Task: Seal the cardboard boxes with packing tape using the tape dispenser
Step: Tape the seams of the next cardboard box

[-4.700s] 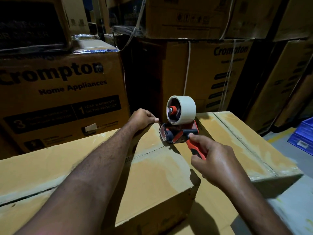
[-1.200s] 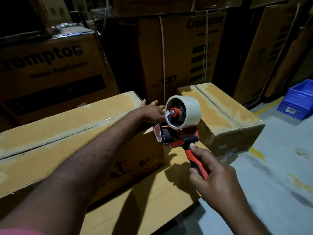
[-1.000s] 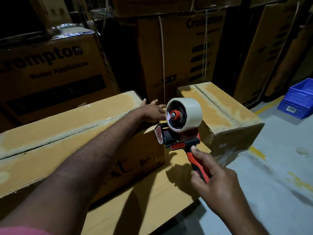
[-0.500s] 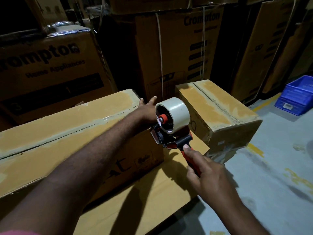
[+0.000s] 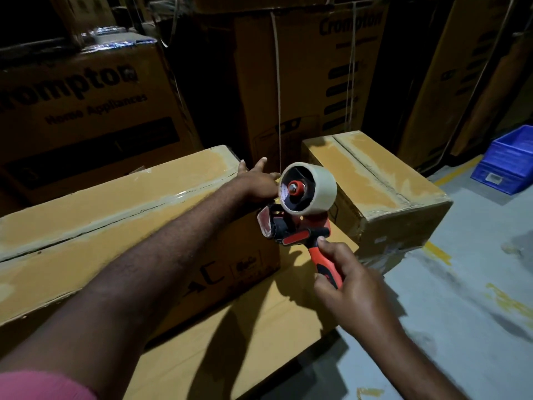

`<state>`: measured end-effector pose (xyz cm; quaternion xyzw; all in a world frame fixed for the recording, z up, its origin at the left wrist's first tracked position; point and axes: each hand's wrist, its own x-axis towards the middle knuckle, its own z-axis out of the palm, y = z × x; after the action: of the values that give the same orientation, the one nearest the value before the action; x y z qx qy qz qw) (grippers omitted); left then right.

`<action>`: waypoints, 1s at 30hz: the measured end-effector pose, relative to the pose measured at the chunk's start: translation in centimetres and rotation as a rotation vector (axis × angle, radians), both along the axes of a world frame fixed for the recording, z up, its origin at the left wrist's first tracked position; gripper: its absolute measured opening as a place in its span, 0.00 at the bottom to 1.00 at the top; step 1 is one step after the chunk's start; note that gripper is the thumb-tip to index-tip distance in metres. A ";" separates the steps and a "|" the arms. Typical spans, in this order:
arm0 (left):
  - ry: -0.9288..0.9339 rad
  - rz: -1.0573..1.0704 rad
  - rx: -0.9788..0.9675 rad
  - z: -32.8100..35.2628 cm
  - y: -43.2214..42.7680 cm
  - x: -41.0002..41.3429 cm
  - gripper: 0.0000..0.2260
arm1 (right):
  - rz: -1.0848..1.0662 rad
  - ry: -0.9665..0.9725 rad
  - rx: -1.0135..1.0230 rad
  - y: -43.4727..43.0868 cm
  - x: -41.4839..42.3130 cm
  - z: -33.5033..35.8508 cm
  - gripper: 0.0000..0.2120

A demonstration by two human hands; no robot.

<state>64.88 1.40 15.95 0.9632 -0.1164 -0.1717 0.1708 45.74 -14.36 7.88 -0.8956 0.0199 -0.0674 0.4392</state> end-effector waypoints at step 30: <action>-0.344 -0.228 0.252 -3.0 4.4 -0.8 0.39 | -0.101 0.144 0.400 -0.8 4.7 -2.4 0.25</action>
<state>64.09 5.77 12.96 0.9726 -0.2293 -0.0365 0.0066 50.46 -15.15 5.48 -0.7909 0.1091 -0.0198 0.6018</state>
